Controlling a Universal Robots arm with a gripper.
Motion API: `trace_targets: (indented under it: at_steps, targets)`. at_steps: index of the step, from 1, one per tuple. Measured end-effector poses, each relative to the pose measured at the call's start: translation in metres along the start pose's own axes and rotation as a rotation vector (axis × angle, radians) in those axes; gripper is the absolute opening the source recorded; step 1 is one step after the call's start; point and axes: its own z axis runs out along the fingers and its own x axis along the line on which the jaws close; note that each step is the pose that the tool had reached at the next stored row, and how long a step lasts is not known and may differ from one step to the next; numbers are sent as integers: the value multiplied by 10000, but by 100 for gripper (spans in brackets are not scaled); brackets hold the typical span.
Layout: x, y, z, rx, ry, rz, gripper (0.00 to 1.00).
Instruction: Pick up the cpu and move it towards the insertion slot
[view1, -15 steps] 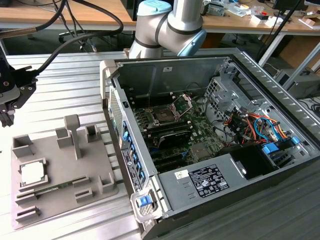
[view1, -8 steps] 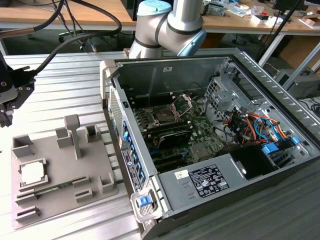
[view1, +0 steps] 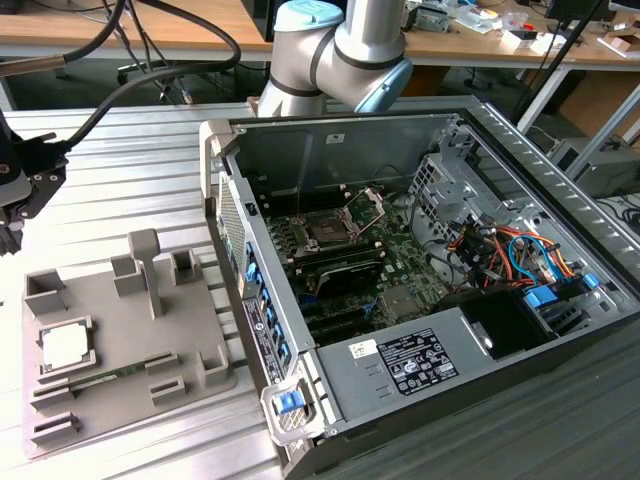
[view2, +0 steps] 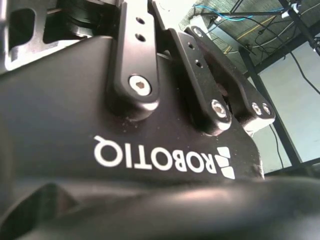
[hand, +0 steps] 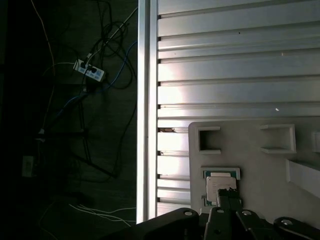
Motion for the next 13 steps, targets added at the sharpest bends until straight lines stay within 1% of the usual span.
trace_targets:
  at_steps: [13]
  targets:
    - [3,-1,21,0,0,0,11]
